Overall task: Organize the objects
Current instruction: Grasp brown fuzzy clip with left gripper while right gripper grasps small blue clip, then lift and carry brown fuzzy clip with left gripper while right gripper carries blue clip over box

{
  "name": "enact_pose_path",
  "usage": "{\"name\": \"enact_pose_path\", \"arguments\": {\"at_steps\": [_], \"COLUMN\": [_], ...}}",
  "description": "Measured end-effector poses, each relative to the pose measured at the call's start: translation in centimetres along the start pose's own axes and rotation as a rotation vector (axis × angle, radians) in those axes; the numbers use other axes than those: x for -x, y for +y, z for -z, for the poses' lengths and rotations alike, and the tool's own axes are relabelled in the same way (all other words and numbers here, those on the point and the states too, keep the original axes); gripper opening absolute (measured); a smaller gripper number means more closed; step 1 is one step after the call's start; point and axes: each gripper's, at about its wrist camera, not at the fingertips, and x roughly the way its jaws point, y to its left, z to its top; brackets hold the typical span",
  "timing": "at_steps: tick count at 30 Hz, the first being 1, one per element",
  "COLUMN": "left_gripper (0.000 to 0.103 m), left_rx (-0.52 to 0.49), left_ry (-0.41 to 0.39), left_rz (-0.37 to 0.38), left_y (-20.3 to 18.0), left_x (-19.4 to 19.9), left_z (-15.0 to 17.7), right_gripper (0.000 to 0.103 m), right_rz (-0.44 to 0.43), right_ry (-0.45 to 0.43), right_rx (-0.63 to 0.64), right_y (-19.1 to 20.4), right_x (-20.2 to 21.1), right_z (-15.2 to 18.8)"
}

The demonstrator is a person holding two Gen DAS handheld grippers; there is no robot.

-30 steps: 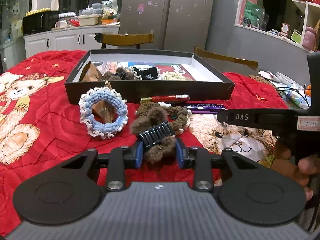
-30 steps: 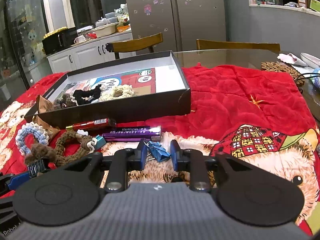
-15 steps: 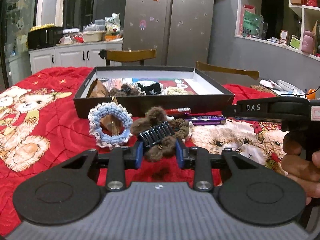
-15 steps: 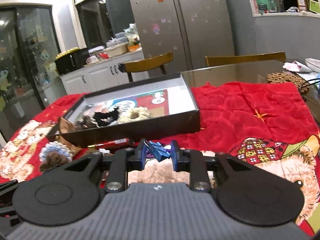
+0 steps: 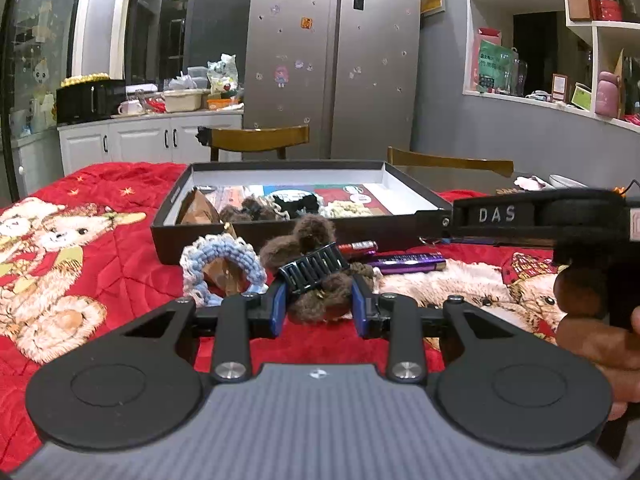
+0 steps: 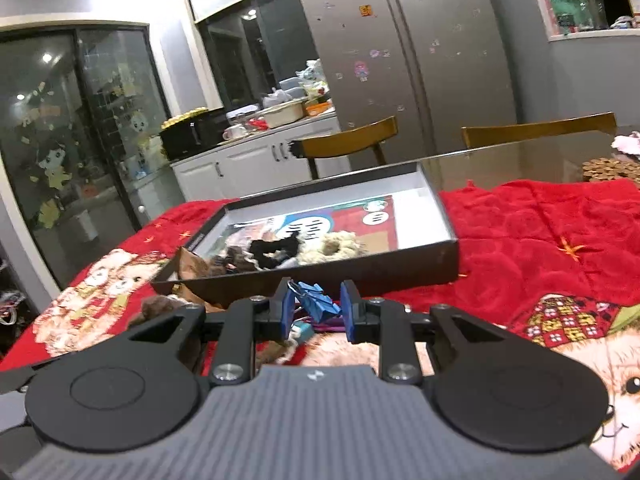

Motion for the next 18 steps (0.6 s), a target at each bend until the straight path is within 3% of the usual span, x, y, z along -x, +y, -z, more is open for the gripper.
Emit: {"name": "enact_pose_path", "arguments": {"at_steps": [5, 11, 18], "left_gripper": [0.038, 0.038, 0.038], "left_rx": [-0.011, 0.014, 0.031], "left_ry": [-0.051, -0.054, -0.081], "left_rz": [-0.022, -0.017, -0.006], "left_y": [0.1, 0.6, 2.8], "left_x": [0.4, 0.7, 1.0], "left_z": [-0.7, -2.4, -6.7], "right_gripper": [0.028, 0.028, 0.028], "right_rz": [-0.062, -0.122, -0.173], "right_ry": [0.020, 0.051, 0.048], "right_rx": [-0.020, -0.025, -0.026], "right_y": [0.7, 1.6, 3.0], "right_x": [0.0, 0.5, 0.4], "right_z": [-1.3, -3.6, -7.5]}}
